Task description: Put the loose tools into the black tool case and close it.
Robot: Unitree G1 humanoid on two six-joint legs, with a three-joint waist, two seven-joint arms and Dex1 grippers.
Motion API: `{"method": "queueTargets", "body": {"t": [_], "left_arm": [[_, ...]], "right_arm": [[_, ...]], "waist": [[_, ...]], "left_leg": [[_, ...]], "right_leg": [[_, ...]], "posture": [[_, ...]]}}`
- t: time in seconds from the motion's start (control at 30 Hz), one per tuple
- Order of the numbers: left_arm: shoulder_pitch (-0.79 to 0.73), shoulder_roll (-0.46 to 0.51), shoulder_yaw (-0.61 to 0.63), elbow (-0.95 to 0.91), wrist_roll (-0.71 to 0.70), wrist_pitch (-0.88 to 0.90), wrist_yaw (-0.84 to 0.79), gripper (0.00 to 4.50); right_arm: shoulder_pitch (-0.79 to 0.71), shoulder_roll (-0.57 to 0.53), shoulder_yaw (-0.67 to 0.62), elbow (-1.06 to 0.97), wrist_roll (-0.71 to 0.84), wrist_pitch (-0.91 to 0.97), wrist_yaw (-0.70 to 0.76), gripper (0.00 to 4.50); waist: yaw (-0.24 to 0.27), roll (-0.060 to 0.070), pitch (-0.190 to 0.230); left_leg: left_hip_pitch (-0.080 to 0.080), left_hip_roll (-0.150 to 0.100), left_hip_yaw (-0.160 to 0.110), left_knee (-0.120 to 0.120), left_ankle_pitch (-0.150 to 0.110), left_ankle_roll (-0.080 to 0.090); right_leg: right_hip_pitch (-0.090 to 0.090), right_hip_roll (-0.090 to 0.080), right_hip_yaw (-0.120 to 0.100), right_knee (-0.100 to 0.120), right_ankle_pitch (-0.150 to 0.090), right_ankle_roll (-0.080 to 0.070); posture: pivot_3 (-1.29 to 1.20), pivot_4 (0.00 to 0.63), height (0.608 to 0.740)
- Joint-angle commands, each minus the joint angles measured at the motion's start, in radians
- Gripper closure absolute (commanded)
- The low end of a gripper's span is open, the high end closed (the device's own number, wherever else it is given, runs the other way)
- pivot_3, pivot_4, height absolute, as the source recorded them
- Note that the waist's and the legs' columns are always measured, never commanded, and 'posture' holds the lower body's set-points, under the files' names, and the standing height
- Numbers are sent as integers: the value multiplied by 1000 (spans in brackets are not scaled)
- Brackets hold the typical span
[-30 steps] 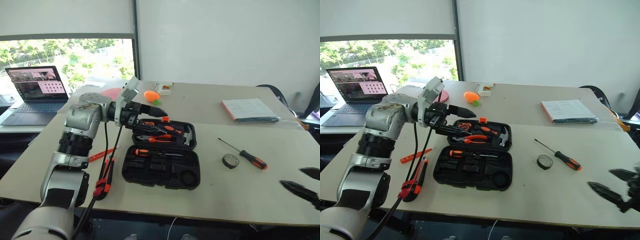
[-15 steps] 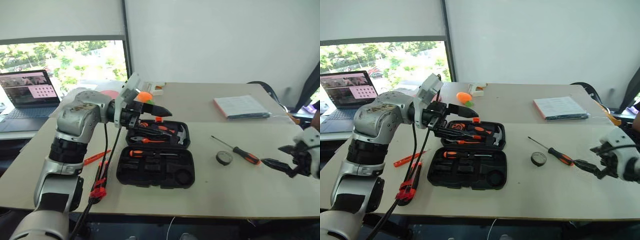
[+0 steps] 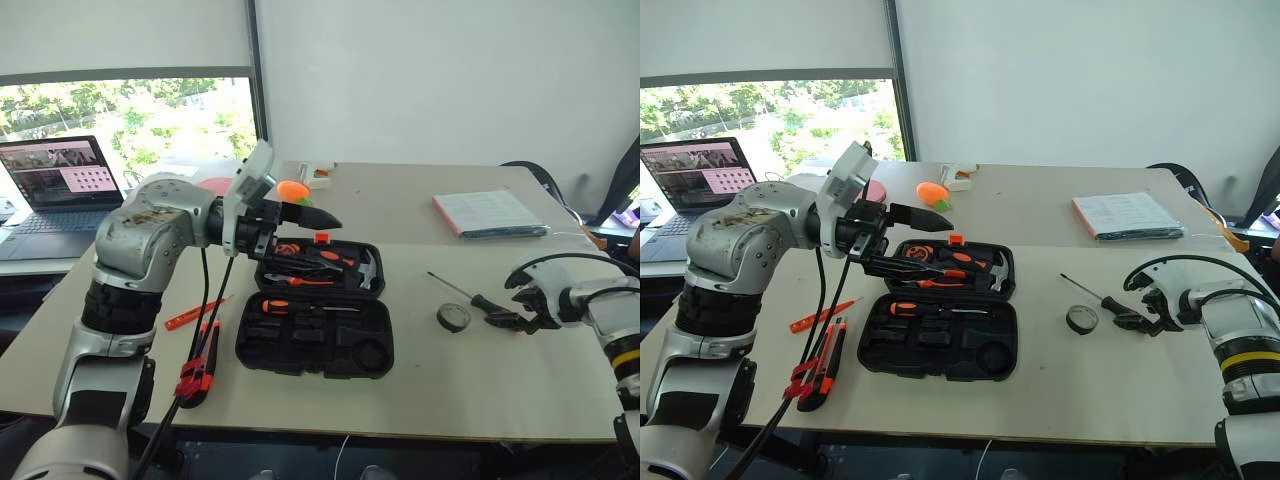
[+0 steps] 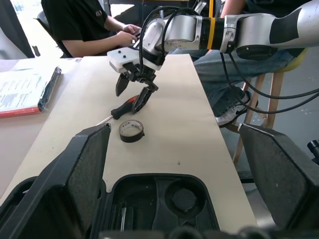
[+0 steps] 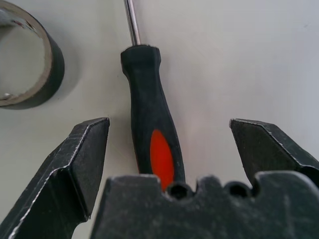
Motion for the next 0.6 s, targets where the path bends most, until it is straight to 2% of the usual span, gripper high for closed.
{"method": "queueTargets", "body": {"t": [0.03,0.23,0.43,0.53,0.6], "left_arm": [[-5,17,9,-6,2,-40,5,0],[-5,20,2,4,2,-58,0,0],[-13,46,7,71,26,-82,-2,0],[-6,79,17,71,20,-72,-14,0],[2,104,21,60,11,-60,-26,0]], "right_arm": [[-27,-9,-12,26,-22,-29,14,1368],[16,-21,-32,-5,-12,-29,40,3418],[70,-75,-156,-165,90,110,80,3483],[53,-60,-243,-408,217,234,107,3483],[31,-40,-231,-550,255,294,111,3483]], "waist": [[-1,0,0],[-1,0,0],[0,0,0],[-8,4,2],[-17,5,2]], "left_leg": [[0,0,0,0,0,0],[1,0,0,0,0,0],[0,0,0,0,0,0],[0,0,-2,0,0,0],[1,1,-5,0,0,0]], "right_leg": [[0,0,0,0,0,0],[1,0,0,0,0,0],[0,0,0,0,0,0],[0,0,0,1,0,0],[-1,1,2,2,0,0]], "posture": [[0,150,740],[0,150,740],[0,150,740],[0,150,740],[0,150,740]]}}
